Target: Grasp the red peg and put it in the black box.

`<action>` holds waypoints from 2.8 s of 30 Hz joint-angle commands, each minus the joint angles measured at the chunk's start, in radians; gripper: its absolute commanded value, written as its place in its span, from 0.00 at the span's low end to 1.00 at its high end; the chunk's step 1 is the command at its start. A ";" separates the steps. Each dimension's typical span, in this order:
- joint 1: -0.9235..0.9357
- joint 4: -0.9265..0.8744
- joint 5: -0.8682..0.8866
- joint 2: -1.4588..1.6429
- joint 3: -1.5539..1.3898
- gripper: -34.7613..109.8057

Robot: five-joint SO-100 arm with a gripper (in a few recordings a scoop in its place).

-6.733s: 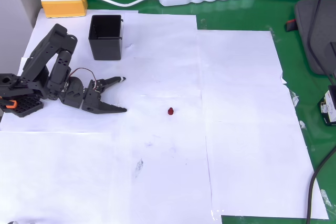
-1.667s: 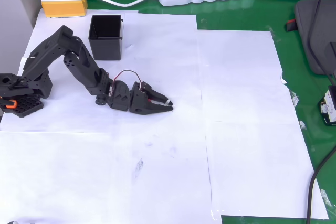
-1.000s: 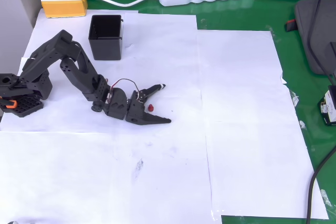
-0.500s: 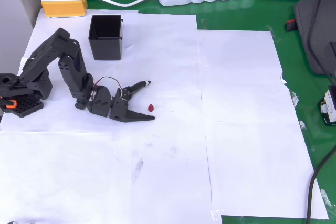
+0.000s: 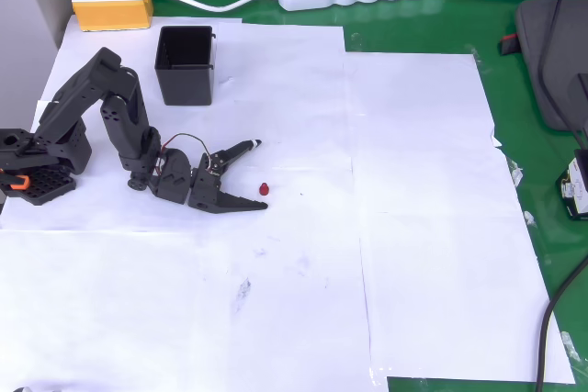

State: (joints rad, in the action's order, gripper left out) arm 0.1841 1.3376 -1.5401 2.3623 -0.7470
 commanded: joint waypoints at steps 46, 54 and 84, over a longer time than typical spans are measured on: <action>-0.037 0.034 0.006 -0.150 -0.021 0.24; -0.094 -0.169 0.046 -0.488 -0.040 0.24; -0.330 -1.805 0.052 -1.149 -0.703 0.24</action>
State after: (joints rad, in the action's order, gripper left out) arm -0.1120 -0.2516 -1.4941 1.2885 -1.2563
